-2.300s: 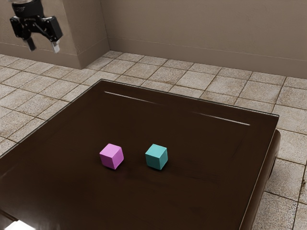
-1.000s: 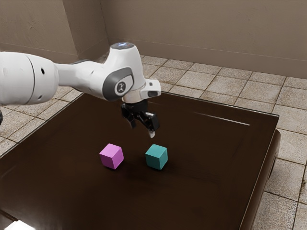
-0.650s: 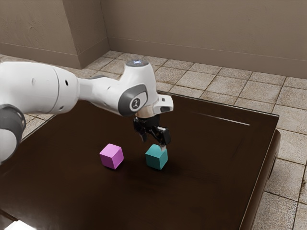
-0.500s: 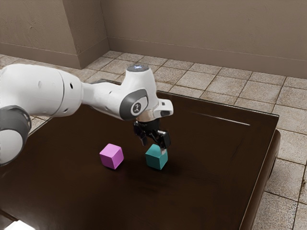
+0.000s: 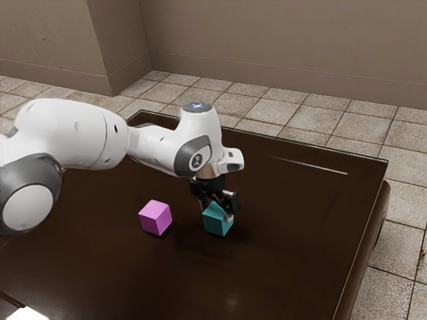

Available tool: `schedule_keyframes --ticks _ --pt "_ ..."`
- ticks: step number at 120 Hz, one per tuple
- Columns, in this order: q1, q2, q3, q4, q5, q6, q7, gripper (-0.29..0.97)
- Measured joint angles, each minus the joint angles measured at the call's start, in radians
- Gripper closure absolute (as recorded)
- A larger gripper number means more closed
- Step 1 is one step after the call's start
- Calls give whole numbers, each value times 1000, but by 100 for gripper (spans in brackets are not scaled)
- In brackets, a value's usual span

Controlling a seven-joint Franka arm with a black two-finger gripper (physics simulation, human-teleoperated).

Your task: Pick up the blue block with one arm, and put the blue block on the pink block with one arm

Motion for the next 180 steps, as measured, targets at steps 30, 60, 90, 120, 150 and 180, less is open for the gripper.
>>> schedule_keyframes --ticks 30,60,90,120,150,180 --pt "1 19 0 8 -7 3 1 3" --pt "2 21 0 8 -18 4 -1 22" --pt "-1 8 3 6 -11 4 -11 33" --pt "-4 -151 14 -85 1 -8 -14 32" --pt "6 -340 33 -280 25 -9 -19 33" --pt "24 -408 96 -349 87 -11 -22 33"
